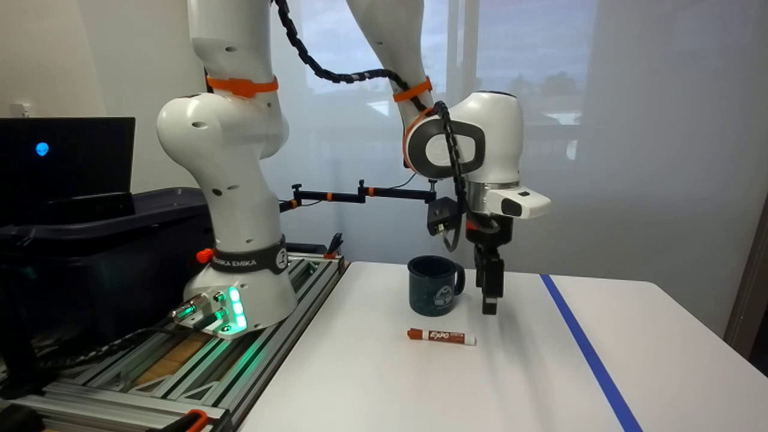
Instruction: Take the marker from the cup and place it on the table
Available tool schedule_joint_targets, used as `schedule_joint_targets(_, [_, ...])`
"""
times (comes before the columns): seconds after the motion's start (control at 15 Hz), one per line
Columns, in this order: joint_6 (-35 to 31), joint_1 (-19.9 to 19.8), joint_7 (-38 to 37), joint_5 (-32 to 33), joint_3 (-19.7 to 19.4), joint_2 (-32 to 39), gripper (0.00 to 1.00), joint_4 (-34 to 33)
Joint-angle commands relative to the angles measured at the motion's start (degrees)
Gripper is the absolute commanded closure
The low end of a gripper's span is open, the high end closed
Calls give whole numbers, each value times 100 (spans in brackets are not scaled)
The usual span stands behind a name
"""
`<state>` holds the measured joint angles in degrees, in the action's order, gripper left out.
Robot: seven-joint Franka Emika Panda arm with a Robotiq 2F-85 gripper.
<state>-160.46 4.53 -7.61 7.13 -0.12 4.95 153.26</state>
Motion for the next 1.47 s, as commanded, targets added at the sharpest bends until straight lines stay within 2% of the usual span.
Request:
schedule_joint_targets(0.0, [660, -43, 320, -586, 212, -989, 0, 359])
schedule_joint_targets(0.27, [1460, -51, 371, -696, 218, -1780, 0, 396])
schedule_joint_targets(0.6, [2308, -79, 344, -636, 231, -2351, 0, 266])
schedule_joint_targets(0.67, [1998, -94, 297, -609, 243, -1982, 0, 174])
schedule_joint_targets(1.4, [2200, -94, 296, -612, 247, -2165, 0, 177])
